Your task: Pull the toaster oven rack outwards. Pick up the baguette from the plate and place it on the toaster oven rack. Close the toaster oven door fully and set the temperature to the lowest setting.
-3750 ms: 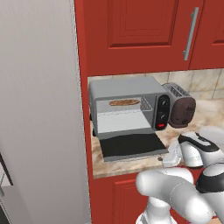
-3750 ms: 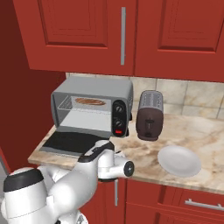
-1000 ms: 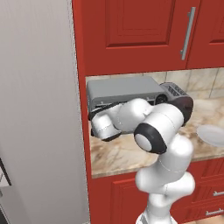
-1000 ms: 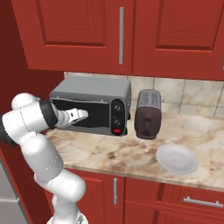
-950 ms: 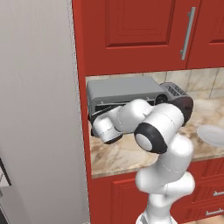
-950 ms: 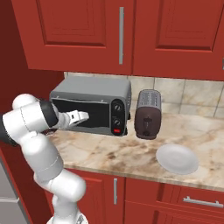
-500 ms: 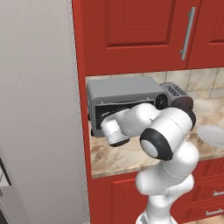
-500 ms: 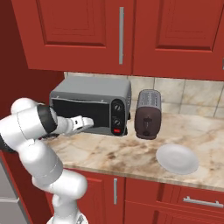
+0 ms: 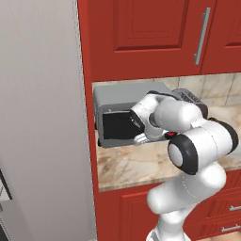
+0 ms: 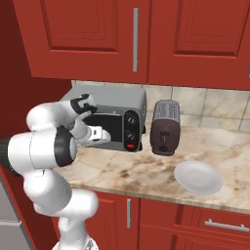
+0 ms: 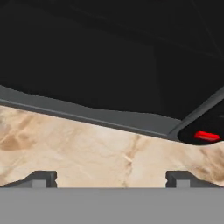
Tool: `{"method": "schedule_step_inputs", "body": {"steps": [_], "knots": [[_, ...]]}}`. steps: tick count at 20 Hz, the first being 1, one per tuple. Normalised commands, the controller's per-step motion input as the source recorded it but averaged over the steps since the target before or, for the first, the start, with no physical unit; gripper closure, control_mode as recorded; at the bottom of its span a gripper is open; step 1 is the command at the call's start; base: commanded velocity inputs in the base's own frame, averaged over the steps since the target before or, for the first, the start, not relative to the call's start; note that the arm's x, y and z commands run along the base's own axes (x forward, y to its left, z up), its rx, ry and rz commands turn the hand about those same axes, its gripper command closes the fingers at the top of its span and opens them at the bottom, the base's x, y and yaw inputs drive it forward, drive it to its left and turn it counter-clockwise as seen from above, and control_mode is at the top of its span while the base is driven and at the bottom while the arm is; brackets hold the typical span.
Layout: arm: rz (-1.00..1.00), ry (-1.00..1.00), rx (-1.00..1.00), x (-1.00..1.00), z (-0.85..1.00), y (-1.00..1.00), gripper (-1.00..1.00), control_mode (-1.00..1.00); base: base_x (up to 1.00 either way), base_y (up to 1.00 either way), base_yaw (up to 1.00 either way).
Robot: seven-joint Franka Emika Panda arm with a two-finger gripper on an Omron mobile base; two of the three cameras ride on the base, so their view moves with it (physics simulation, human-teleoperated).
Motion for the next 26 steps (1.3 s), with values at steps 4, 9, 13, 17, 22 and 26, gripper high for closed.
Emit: {"method": "schedule_step_inputs", "body": {"steps": [4,9,13,17,22,26], "knots": [[-0.18,0.21,0.4,-0.05,1.0,-0.02,-1.0,-1.0,0.0,0.0,0.0],[-0.21,0.01,0.33,-0.18,1.0,0.0,-1.0,-1.0,0.0,0.0,0.0],[-0.28,0.02,0.22,-0.14,1.0,0.0,-1.0,-1.0,0.0,0.0,0.0],[-0.36,0.16,0.14,-0.26,1.0,0.0,-1.0,-1.0,0.0,0.0,0.0],[-0.42,0.43,0.0,-0.05,0.95,-0.21,-1.0,-1.0,0.0,0.0,0.0],[-0.37,0.56,-0.17,0.11,0.83,-0.25,-1.0,-1.0,0.0,0.0,0.0]]}}
